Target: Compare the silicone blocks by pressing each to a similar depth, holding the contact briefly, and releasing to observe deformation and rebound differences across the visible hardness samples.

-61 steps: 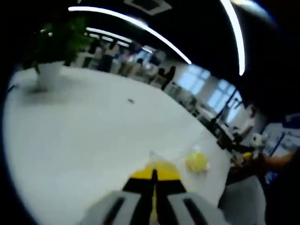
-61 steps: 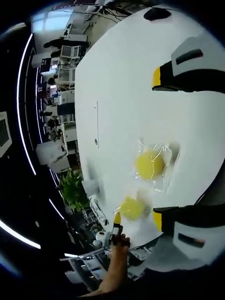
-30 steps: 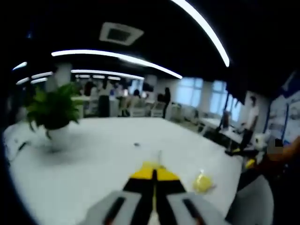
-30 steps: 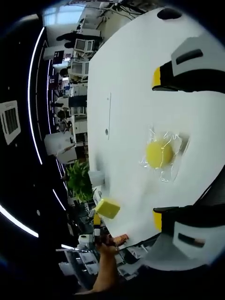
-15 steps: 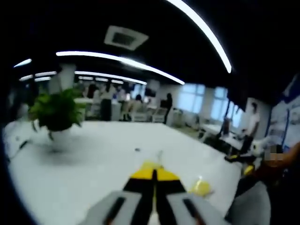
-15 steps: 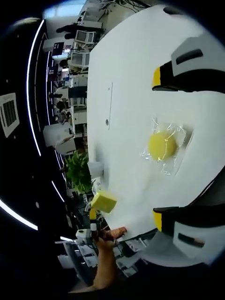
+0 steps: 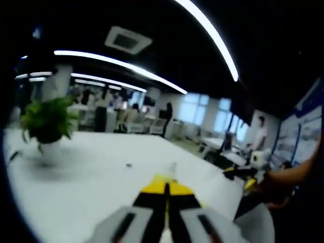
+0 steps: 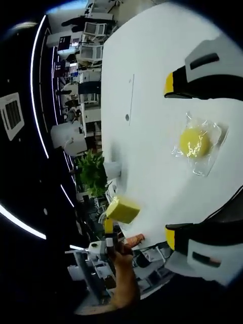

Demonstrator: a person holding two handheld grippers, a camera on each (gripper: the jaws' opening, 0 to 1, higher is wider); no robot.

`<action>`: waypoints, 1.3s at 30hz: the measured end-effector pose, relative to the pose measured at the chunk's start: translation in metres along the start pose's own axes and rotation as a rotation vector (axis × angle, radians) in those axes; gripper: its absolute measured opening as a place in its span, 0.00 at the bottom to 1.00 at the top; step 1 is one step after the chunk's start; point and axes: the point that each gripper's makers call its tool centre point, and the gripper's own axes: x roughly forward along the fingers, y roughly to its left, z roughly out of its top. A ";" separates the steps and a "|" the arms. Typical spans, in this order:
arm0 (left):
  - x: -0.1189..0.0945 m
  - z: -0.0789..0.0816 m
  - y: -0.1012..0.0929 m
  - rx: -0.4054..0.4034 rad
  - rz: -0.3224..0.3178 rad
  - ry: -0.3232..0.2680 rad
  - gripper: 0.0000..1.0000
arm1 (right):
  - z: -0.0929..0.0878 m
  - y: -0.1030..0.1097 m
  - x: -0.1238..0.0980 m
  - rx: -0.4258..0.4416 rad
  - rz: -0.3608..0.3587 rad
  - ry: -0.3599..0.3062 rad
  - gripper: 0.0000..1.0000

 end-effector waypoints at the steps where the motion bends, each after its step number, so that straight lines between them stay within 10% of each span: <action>1: 0.000 0.002 -0.003 0.002 -0.005 -0.002 0.00 | 0.002 0.002 0.002 0.000 0.008 -0.003 0.96; 39: 0.015 0.041 -0.105 -0.018 -0.259 -0.118 0.00 | 0.078 0.105 0.063 -0.081 0.421 -0.145 0.96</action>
